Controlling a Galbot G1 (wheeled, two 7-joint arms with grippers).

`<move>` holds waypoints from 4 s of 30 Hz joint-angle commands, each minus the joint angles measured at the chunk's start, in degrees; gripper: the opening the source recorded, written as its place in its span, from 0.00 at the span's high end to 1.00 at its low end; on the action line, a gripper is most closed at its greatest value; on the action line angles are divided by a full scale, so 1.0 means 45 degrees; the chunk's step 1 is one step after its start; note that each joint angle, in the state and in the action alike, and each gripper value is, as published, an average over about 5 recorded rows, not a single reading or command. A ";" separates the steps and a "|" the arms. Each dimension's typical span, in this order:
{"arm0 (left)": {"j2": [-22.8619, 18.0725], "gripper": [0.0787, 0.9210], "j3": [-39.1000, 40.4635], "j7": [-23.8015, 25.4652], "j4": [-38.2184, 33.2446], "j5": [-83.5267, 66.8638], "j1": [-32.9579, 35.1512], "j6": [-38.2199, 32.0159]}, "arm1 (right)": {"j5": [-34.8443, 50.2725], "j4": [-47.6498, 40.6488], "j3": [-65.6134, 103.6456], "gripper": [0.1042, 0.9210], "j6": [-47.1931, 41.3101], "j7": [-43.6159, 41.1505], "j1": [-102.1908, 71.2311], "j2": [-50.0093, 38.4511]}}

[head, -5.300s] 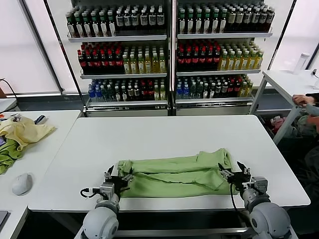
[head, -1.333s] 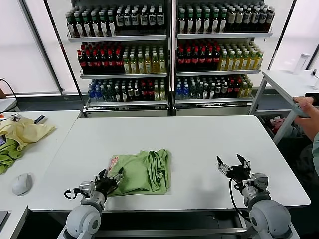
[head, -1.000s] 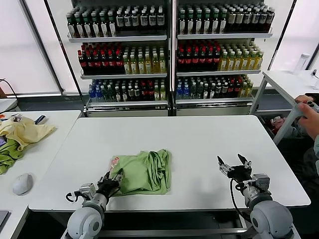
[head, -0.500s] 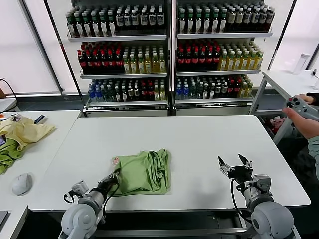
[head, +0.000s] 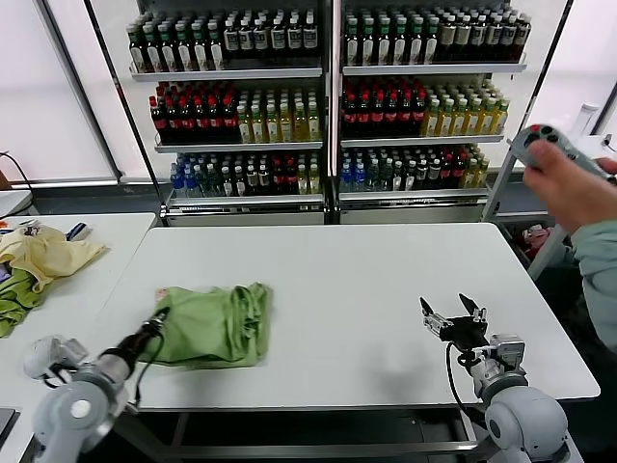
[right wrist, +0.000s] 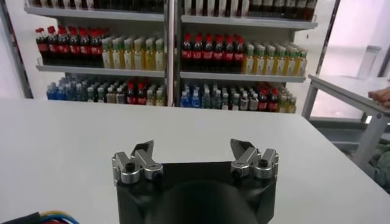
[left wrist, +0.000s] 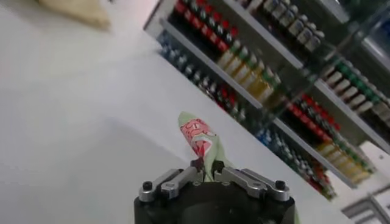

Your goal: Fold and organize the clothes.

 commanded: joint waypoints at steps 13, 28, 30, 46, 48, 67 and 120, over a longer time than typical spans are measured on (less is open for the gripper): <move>0.0172 0.94 0.5354 -0.0249 -0.2750 0.8889 -0.1308 0.0280 | 0.0001 0.0829 0.0156 0.12 0.0067 -0.0027 -0.0430 0.0309; -0.3172 0.94 1.1753 -0.0035 0.1437 1.4555 -0.4893 0.0535 | -0.0131 0.1088 0.0598 0.12 0.0122 -0.0084 -0.0672 0.0514; -0.3378 0.94 1.2034 -0.0112 0.2025 1.4762 -0.5259 0.0720 | -0.0123 0.1103 0.0658 0.12 0.0119 -0.0096 -0.0693 0.0514; -0.3065 0.59 1.1169 -0.1344 0.0128 1.1786 -0.4742 -0.0931 | -0.0274 0.0614 -0.0655 0.12 0.0254 0.0270 0.0222 0.0555; -0.2730 0.51 1.0424 -0.1336 -0.0582 1.1503 -0.4078 -0.1123 | -0.0332 0.0386 -0.1583 0.12 0.0351 0.0619 0.0616 0.0753; -0.1394 0.12 0.5025 -0.1241 -0.2448 1.1990 0.0976 -0.2493 | -0.0461 -0.5029 -0.7710 0.12 0.0508 0.3376 0.4524 0.4745; -0.1568 0.12 0.5357 -0.0880 -0.3117 1.2432 0.1737 -0.2828 | -0.2544 -0.5702 -0.3958 0.82 0.3907 0.0000 0.4562 0.0751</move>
